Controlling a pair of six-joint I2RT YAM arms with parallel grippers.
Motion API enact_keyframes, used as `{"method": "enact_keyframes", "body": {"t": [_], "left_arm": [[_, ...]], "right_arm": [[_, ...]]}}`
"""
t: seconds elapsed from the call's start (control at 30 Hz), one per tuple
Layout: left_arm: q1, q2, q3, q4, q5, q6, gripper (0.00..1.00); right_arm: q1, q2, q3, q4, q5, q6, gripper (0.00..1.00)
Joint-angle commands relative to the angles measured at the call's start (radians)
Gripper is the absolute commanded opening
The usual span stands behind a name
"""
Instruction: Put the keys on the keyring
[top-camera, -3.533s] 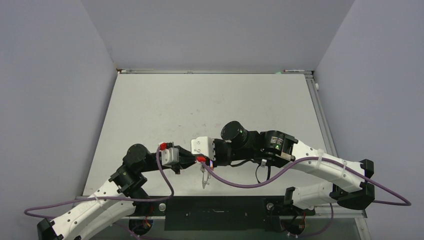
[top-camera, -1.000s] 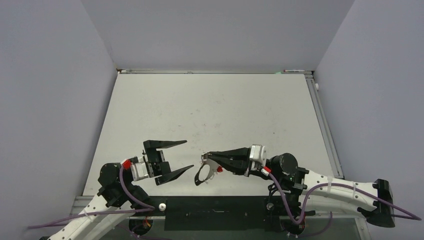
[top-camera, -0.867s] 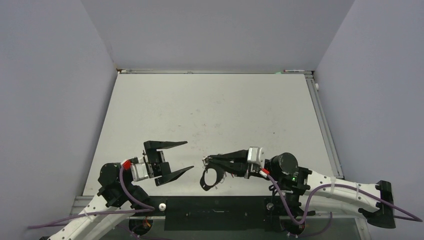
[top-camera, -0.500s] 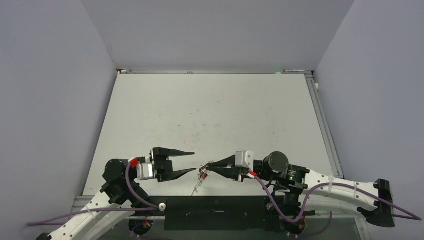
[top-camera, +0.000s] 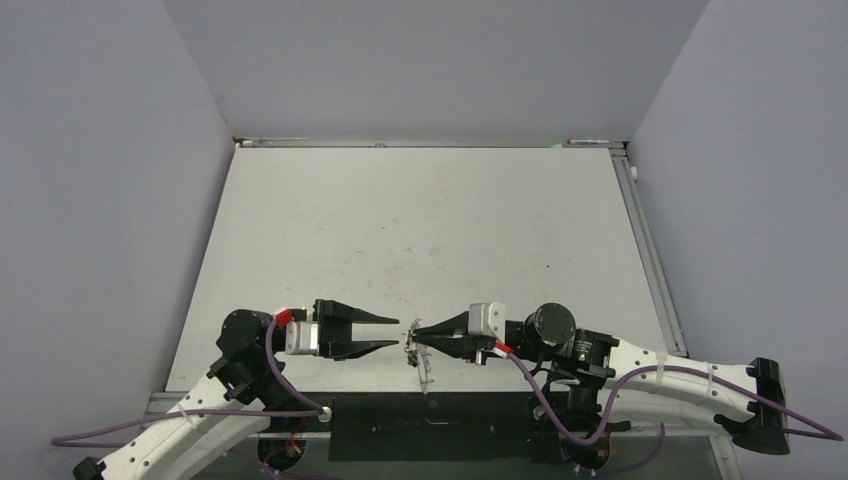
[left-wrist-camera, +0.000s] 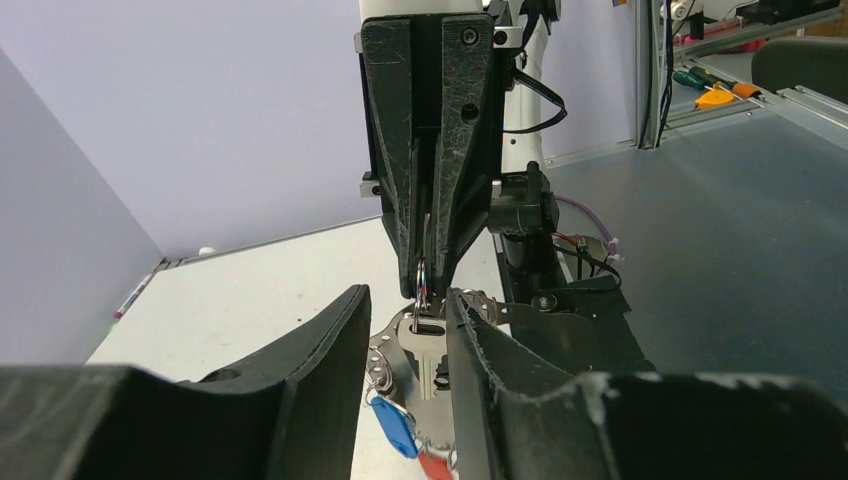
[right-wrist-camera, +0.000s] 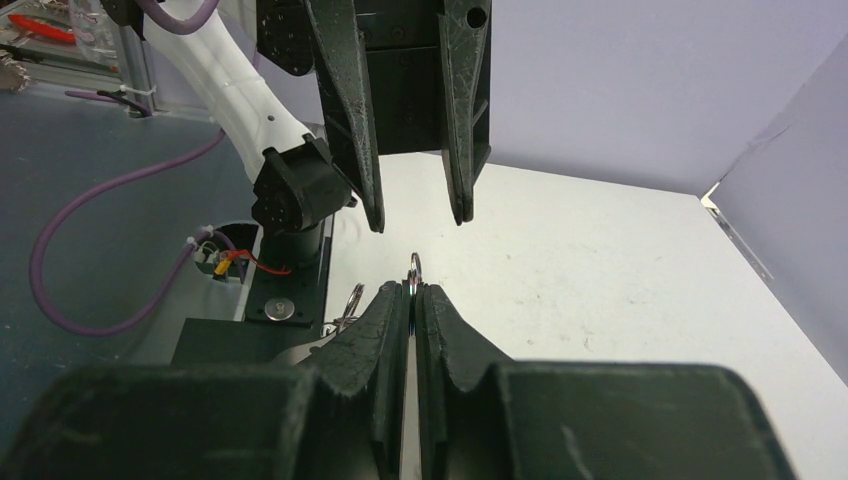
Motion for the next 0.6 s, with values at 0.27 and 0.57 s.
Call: {"method": "enact_keyframes", "body": {"t": [0.27, 0.57], "left_arm": [[-0.022, 0.044, 0.038, 0.023, 0.02, -0.005, 0.29], [-0.032, 0.042, 0.038, -0.003, -0.005, 0.018, 0.23]], "right_arm": [[0.001, -0.031, 0.027, 0.116, -0.017, 0.01, 0.05], [0.002, -0.01, 0.033, 0.122, -0.027, 0.016, 0.05]]}}
